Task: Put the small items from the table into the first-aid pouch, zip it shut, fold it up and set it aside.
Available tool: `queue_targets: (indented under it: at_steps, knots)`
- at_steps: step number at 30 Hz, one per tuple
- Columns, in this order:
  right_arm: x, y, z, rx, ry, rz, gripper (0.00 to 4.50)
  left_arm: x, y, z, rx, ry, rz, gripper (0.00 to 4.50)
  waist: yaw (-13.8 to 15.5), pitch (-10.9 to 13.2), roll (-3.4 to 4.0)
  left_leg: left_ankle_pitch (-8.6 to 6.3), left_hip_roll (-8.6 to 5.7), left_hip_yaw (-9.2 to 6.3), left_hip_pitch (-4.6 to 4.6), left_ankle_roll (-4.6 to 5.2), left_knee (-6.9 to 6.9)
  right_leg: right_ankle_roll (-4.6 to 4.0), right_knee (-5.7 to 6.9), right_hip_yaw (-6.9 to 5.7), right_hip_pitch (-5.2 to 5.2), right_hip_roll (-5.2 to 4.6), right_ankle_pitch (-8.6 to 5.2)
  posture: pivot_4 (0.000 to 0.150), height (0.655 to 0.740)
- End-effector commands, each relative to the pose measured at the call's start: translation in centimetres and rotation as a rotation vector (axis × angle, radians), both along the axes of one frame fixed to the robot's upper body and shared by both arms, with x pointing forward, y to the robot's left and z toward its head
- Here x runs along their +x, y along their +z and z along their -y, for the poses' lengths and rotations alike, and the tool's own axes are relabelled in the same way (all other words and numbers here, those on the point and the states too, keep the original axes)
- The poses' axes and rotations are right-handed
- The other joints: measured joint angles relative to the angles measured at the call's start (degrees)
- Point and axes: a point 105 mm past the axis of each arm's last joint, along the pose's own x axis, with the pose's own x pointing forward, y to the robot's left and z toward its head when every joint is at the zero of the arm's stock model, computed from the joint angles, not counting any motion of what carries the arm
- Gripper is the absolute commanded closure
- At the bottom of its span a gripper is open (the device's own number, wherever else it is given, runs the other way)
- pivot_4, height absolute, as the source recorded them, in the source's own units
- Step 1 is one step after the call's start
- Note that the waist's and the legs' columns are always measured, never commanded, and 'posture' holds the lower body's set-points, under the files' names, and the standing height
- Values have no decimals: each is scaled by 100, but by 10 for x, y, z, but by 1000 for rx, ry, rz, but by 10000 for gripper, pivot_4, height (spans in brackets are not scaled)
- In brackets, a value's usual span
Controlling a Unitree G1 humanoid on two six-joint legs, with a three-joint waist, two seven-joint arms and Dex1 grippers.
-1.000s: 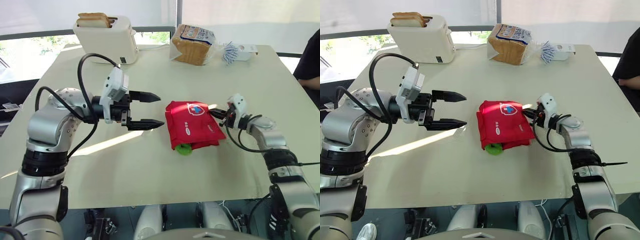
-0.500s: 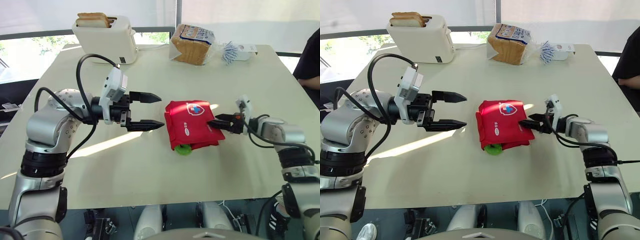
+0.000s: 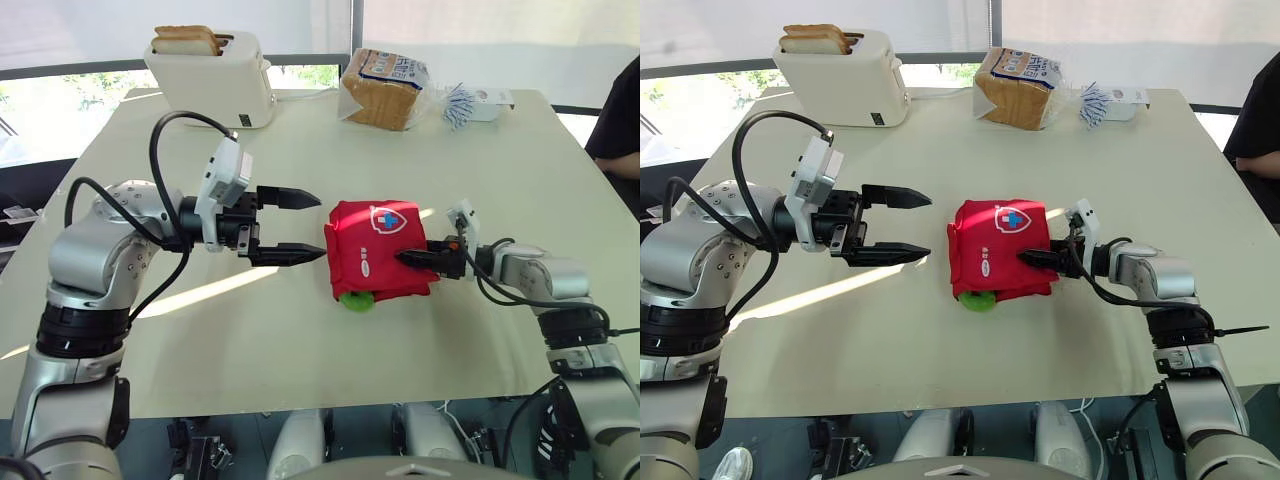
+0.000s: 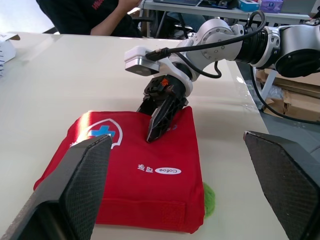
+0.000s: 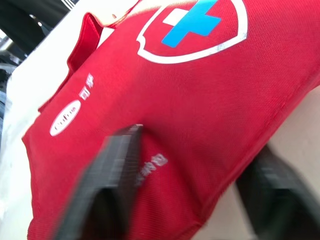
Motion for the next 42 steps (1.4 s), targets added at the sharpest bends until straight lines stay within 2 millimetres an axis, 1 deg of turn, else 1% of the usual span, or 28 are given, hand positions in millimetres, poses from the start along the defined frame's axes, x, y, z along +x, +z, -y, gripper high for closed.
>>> queue_targets:
  at_steps: [1, 2, 3, 5, 8, 9, 10, 11, 13, 14, 15, 18, 21, 22, 24, 25, 28, 29, 32, 35, 36, 37, 39, 40, 42]
  knots:
    - [-1, 11, 4, 33, -34, 32, 37514, -3, 11, -1, -3, -10, 60, 0, 4, 0, 0, 0, 0, 0, 0, 0, 0, 0, 0, 0, 0, 0, 0, 1500, 7400]
    - [0, 14, 6, 51, -50, 35, 41645, -3, 11, -1, -4, -11, 61, 0, 7, 0, 0, 0, 0, 0, 0, 0, 0, 0, 0, 0, 0, -1, 0, 1500, 7400]
    - [0, 18, 8, 77, -70, 36, 44317, -2, 11, -1, -4, -12, 63, 0, 12, 0, 0, 0, 0, 0, 0, 1, 0, 0, 0, 0, 0, -1, 0, 1500, 7400]
    - [7, 28, 16, 136, -149, 57, 44727, -2, 11, 0, -7, -15, 68, 0, 19, 1, 0, -1, 0, 0, 0, 1, 0, 0, 0, 0, 1, -1, 0, 1500, 7400]
    - [28, 44, 45, 210, -368, 112, 44727, 0, 17, 2, -27, -10, 91, 0, 41, 3, 2, 0, -2, 0, -1, -1, 0, 0, 1, 0, 0, -2, 0, 1500, 7400]
    - [39, 53, 66, 236, -503, 157, 44727, 1, 21, 3, -36, -6, 104, 0, 53, 3, 1, 8, -4, 0, -2, -13, 0, 0, 0, 0, 0, -3, 0, 1500, 7400]
    - [44, 58, 81, 253, -592, 185, 44727, 2, 23, 3, -41, -3, 112, 0, 72, 4, 0, 10, -5, 0, -1, -17, 0, 0, 0, 1, 0, -3, 0, 1500, 7400]
    - [51, 64, 107, 262, -750, 225, 44727, 4, 26, 3, -48, 4, 125, 0, 97, 6, 2, 10, -6, 1, -4, -18, 0, 0, 0, 1, -1, -4, 0, 1500, 7400]
    - [55, 71, 145, 259, -990, 286, 44727, 5, 29, 4, -54, 11, 143, 0, 140, 9, 4, 10, -9, 2, -4, -18, 0, 1, -1, 2, -2, -6, 0, 1500, 7400]
    - [54, 72, 157, 278, -1076, 284, 44727, 6, 31, 4, -51, 18, 163, 0, 148, 9, 6, 11, -10, 0, -5, -18, -2, 0, -2, 1, -2, -7, 0, 1500, 7400]
    - [52, 70, 163, 290, -1137, 278, 44727, 7, 32, 5, -51, 20, 176, 0, 145, 9, 5, 11, -11, 0, -5, -19, -7, 0, -6, 1, -2, -8, 0, 1500, 7400]
    - [50, 62, 175, 350, -1281, 227, 44727, 8, 40, 11, -81, 14, 198, 0, 96, 9, 5, 12, -8, 2, -5, -21, -12, 0, -7, 1, -3, -5, 0, 1500, 7400]
    - [44, 44, 199, 429, -1493, 124, 44727, 8, 43, 15, -87, -7, 218, 0, -13, 11, 10, 15, -5, 11, 1, -25, -12, 0, 3, 10, -5, -3, 1, 1500, 7400]
    - [43, 37, 202, 438, -1527, 88, 40985, 8, 43, 16, -87, -10, 220, 0, -18, 12, 12, 15, -5, 11, 4, -26, -13, 0, 5, 11, -5, -3, 1, 1500, 7400]
    - [41, 30, 202, 430, -1535, 58, 32106, 8, 43, 16, -88, -10, 221, 0, -27, 19, 23, 15, -5, 10, 4, -26, -15, 0, 4, 11, -5, -3, 1, 1500, 7400]
    - [40, 28, 200, 423, -1522, 53, 28408, 8, 43, 17, -88, -11, 221, 0, -30, 18, 23, 15, -6, 11, 2, -26, -15, 0, 3, 12, -5, -4, 1, 1500, 7400]
    - [33, 26, 199, 421, -1504, 44, 16621, 7, 41, 16, -92, -8, 216, 0, -27, 18, 22, 15, -6, 12, 2, -25, -15, 0, 0, 14, -4, -4, 1, 1500, 7400]
    - [30, 26, 198, 414, -1495, 47, 11954, 7, 40, 14, -90, -2, 214, 0, -25, 18, 22, 15, -5, 10, 2, -24, -15, 0, 0, 13, -4, -4, 1, 1500, 7400]
    - [13, 27, 194, 357, -1426, 81, 683, 9, 30, 7, -61, 50, 211, 0, -20, 17, 23, 14, 10, 10, 3, -24, -15, 0, 0, 13, -3, -5, 0, 1500, 7400]
    - [-4, 28, 185, 267, -1316, 131, 683, 10, 19, 1, -30, 104, 213, 0, -15, 17, 23, 13, 15, 10, 2, -22, -16, 0, -1, 13, -4, -4, 0, 1500, 7400]
    - [-13, 27, 182, 204, -1265, 160, 683, 12, 15, -2, -47, 144, 200, 0, -13, 17, 23, 12, 17, 11, 1, -20, -16, 0, -3, 14, -4, -4, 0, 1500, 7400]
    - [-21, 28, 179, 131, -1192, 211, 683, 14, 10, -6, -64, 190, 190, 0, -10, 17, 24, 7, 16, 13, 2, -12, -16, 0, -3, 16, -3, -4, 0, 1500, 7400]
    - [-38, 37, 172, -30, -1009, 377, 683, 17, -4, -19, -108, 303, 140, 0, 0, 15, 29, -3, 17, 14, 3, 5, -16, 0, -6, 18, -3, -5, 0, 1500, 7400]
    - [-44, 41, 170, -65, -946, 429, 683, 17, -9, -24, -109, 341, 134, 0, 2, 15, 28, -4, 17, 15, 6, 8, -16, 1, -8, 20, -2, -5, 0, 1500, 7400]
    - [-62, 48, 160, -127, -775, 545, 683, 17, -22, -39, -115, 448, 139, 0, -2, 14, 28, -5, 20, 15, 5, 9, -15, 1, -10, 18, -1, -3, 0, 1500, 7400]
